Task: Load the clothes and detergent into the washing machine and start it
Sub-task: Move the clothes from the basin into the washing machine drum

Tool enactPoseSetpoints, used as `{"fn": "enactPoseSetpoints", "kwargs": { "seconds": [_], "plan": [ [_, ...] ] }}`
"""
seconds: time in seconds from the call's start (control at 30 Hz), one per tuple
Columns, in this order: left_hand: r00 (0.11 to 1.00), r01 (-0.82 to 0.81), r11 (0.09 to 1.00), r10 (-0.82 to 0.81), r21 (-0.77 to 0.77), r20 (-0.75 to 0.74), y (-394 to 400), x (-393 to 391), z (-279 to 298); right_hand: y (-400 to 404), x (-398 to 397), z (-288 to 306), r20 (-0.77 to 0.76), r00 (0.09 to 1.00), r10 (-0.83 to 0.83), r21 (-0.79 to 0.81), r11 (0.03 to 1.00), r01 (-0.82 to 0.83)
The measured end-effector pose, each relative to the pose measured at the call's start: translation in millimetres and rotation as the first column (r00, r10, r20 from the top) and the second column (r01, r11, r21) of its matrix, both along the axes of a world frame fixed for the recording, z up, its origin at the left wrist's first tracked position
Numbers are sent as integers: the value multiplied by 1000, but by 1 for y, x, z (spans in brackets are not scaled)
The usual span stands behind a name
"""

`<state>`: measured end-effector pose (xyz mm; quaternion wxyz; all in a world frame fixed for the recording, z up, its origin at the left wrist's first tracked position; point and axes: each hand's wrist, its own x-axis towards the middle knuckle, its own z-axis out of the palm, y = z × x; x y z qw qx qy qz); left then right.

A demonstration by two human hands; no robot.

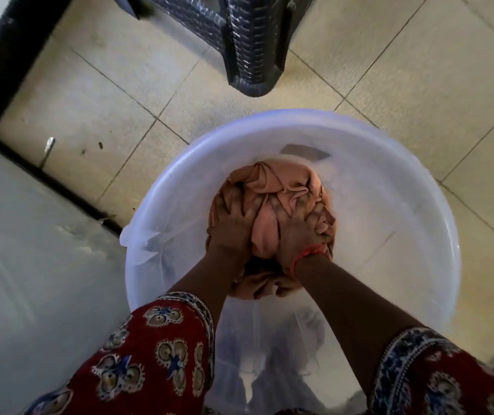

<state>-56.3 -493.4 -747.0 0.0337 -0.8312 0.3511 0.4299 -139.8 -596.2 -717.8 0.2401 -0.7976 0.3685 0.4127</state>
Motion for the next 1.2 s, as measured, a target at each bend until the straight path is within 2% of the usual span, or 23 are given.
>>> {"fn": "enactPoseSetpoints", "kwargs": {
  "seconds": [0.07, 0.2, 0.27, 0.33, 0.43, 0.57, 0.67, 0.77, 0.83, 0.9, 1.07, 1.2],
  "plan": [
    [999, -25, 998, 27, -61, 30, 1, -1, -7, 1, 1, -6, 0, 1000, -5, -48, 999, 4],
    [984, -87, 972, 118, -218, 133, -1, -3, -14, -3, 1, -2, 25, 996, -88, -29, 996, 89],
    [981, -110, 960, 146, -259, 127, -6, -1, -10, -6, 0, 3, 87, 984, -155, -27, 987, 158],
    [980, -84, 953, 131, -290, 148, -8, -1, -8, -6, -1, 2, 187, 976, -113, -28, 992, 120],
    [981, -63, 960, 110, -274, 159, -11, -2, 6, -6, 1, 6, 228, 972, -62, -19, 997, 68],
    [979, -171, 967, 188, -186, 77, -9, -7, 45, -3, -2, 40, 241, 966, -96, -9, 995, 101],
    [978, -171, 961, 192, -218, 81, -7, -6, 98, 1, -8, 85, 271, 955, -120, 16, 993, 120],
    [981, -139, 930, 177, -341, 84, -4, -3, 167, 1, -9, 143, 279, 953, -121, 45, 993, 113],
    [977, -141, 919, 190, -369, 101, -4, -1, 210, -2, -7, 184, 318, 942, -110, 29, 994, 106],
    [969, -184, 911, 230, -370, 85, -5, 3, 261, -7, -4, 238, 383, 918, -101, 21, 995, 101],
    [935, -238, 837, 335, -492, 117, -15, 12, 409, -24, 10, 381, 536, 844, -28, -47, 997, 64],
    [922, -195, 811, 344, -552, 180, -20, 16, 529, -33, 16, 503, 611, 790, 53, -130, 991, 35]
  ]
}}
